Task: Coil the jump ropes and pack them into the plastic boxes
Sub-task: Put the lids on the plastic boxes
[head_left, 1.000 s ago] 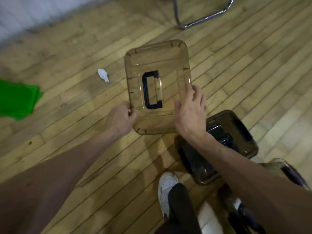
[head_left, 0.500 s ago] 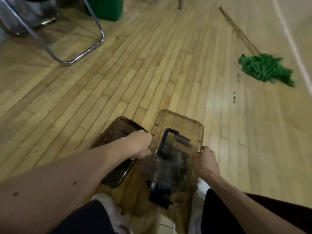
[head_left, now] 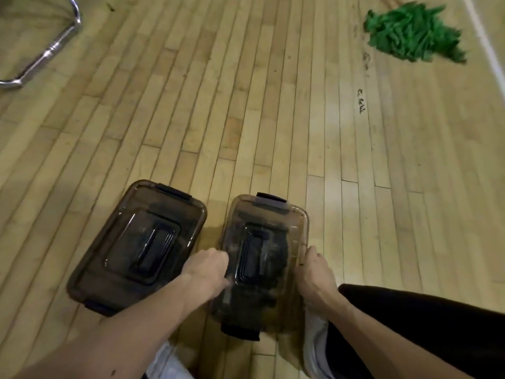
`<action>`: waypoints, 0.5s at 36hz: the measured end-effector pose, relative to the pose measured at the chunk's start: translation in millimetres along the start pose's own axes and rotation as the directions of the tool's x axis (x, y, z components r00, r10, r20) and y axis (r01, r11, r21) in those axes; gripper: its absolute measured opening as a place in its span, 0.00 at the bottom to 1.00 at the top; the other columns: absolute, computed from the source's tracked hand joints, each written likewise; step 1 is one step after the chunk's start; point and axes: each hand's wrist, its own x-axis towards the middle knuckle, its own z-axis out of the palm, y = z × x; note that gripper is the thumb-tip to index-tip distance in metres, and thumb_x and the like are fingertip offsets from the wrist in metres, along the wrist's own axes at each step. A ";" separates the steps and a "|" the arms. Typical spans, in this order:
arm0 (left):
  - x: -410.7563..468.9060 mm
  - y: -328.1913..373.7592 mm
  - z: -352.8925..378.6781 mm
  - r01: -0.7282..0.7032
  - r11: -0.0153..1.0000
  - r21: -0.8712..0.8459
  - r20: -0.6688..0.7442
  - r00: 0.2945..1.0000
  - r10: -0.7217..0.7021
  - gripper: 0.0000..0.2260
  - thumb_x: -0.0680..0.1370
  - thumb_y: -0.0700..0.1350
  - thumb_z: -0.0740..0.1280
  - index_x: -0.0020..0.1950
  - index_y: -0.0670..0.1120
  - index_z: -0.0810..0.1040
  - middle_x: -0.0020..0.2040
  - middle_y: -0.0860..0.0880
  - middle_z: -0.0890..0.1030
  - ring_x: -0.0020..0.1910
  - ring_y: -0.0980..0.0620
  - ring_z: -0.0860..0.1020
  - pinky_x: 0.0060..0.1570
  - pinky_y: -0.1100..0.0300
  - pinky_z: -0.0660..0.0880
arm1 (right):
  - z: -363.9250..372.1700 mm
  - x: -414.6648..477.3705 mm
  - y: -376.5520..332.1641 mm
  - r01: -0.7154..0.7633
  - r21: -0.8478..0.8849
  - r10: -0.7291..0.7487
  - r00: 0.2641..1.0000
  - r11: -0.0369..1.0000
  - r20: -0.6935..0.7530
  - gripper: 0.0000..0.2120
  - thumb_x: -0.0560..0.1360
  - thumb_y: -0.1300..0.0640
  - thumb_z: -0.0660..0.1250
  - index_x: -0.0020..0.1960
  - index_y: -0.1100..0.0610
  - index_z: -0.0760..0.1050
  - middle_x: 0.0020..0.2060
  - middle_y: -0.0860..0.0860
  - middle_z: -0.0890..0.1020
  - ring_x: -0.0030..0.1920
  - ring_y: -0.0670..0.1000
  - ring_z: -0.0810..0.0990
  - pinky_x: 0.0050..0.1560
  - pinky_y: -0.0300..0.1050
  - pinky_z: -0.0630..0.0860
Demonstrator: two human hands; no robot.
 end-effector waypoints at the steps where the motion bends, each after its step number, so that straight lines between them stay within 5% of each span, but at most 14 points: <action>1: 0.6 4.1 1.5 -0.010 0.999 0.032 0.025 1.000 0.009 0.12 0.80 0.51 0.68 0.60 0.47 0.76 0.50 0.50 0.78 0.48 0.51 0.77 0.49 0.58 0.75 | 1.3 -1.8 6.1 -0.027 0.004 0.027 1.000 1.000 0.009 0.07 0.83 0.57 0.60 0.61 0.54 0.67 0.54 0.51 0.75 0.52 0.52 0.79 0.58 0.52 0.80; 5: 13.3 13.8 -12.6 0.020 0.988 0.153 0.031 0.999 -0.025 0.18 0.80 0.61 0.64 0.52 0.45 0.75 0.41 0.51 0.75 0.37 0.54 0.74 0.38 0.62 0.71 | 0.6 -0.8 17.8 -0.042 0.059 0.041 0.999 0.997 0.019 0.09 0.82 0.59 0.61 0.61 0.55 0.65 0.49 0.51 0.77 0.47 0.50 0.81 0.53 0.53 0.82; 8: 26.7 22.3 -39.1 0.067 0.980 0.187 -0.196 0.980 -0.030 0.25 0.77 0.67 0.59 0.44 0.45 0.74 0.34 0.51 0.73 0.29 0.55 0.71 0.31 0.63 0.71 | -3.0 9.9 10.8 -0.017 0.031 0.014 0.997 0.999 0.074 0.12 0.81 0.60 0.64 0.62 0.55 0.66 0.50 0.51 0.77 0.50 0.51 0.80 0.54 0.52 0.81; 11: 47.2 37.2 -56.3 0.048 0.964 0.261 -0.429 0.900 0.072 0.32 0.76 0.67 0.62 0.67 0.42 0.68 0.54 0.44 0.78 0.51 0.48 0.78 0.41 0.58 0.76 | -0.2 12.5 10.8 0.018 -0.009 -0.017 0.996 1.000 0.092 0.12 0.81 0.59 0.65 0.62 0.56 0.66 0.47 0.50 0.76 0.47 0.48 0.78 0.47 0.44 0.80; 13: 67.1 43.0 -59.8 -0.034 0.940 0.338 -0.393 0.903 0.174 0.38 0.75 0.64 0.66 0.75 0.42 0.59 0.70 0.40 0.69 0.67 0.43 0.70 0.58 0.51 0.74 | 1.4 12.4 12.8 0.012 -0.002 -0.012 0.995 1.000 0.098 0.13 0.81 0.59 0.65 0.63 0.56 0.66 0.45 0.48 0.75 0.43 0.45 0.77 0.40 0.38 0.75; 18: 115.4 37.6 -58.6 -0.107 0.891 0.441 -0.305 0.916 0.260 0.47 0.74 0.63 0.69 0.81 0.46 0.46 0.80 0.40 0.54 0.78 0.40 0.56 0.74 0.42 0.60 | -13.4 27.2 6.5 0.022 -0.138 -0.007 0.994 0.990 0.105 0.26 0.75 0.53 0.74 0.66 0.55 0.63 0.50 0.48 0.75 0.48 0.48 0.77 0.47 0.42 0.77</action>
